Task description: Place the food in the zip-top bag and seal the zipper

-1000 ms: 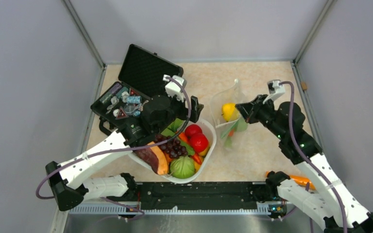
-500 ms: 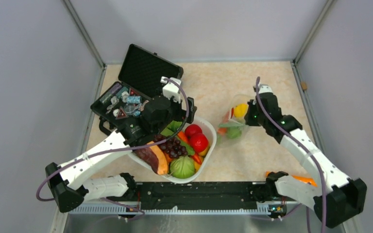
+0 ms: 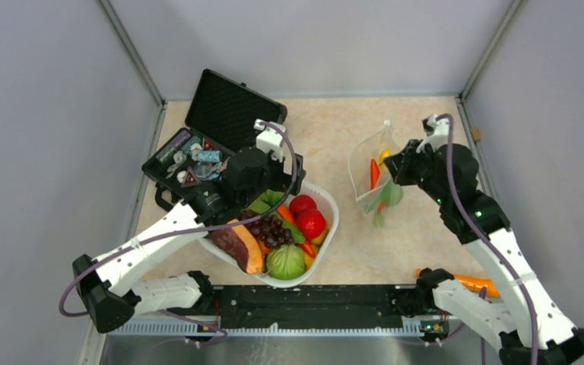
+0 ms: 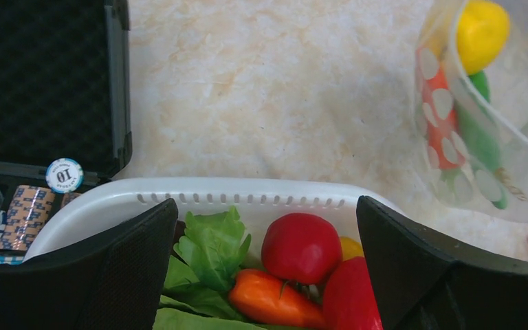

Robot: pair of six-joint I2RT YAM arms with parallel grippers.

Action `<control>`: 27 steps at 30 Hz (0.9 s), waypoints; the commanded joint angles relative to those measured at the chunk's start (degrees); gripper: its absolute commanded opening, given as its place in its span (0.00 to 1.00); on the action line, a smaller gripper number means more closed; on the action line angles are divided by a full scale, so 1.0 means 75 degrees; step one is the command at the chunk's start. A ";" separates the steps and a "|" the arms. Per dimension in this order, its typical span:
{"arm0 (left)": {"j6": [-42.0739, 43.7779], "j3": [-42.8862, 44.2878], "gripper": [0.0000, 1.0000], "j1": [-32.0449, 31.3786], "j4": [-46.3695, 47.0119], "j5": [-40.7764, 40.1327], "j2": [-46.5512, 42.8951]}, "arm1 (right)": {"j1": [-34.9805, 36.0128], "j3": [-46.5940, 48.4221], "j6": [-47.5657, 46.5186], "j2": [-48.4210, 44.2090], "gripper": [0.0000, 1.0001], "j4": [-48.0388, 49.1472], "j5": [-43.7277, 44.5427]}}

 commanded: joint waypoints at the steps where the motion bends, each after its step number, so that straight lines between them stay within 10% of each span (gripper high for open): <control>1: 0.0608 0.0394 0.99 0.0075 -0.0398 0.1324 0.0399 | -0.0014 -0.0167 0.0102 0.0554 0.00 -0.0465 0.0092; 13: 0.1499 0.0192 0.99 0.0072 -0.1219 0.5735 0.0636 | -0.0019 -0.0669 0.0489 0.0031 0.00 0.0113 -0.0273; 27: 0.1436 0.0028 0.99 -0.0074 -0.1711 0.5135 0.1392 | -0.0016 -0.0791 0.0675 0.0059 0.00 0.0313 -0.0611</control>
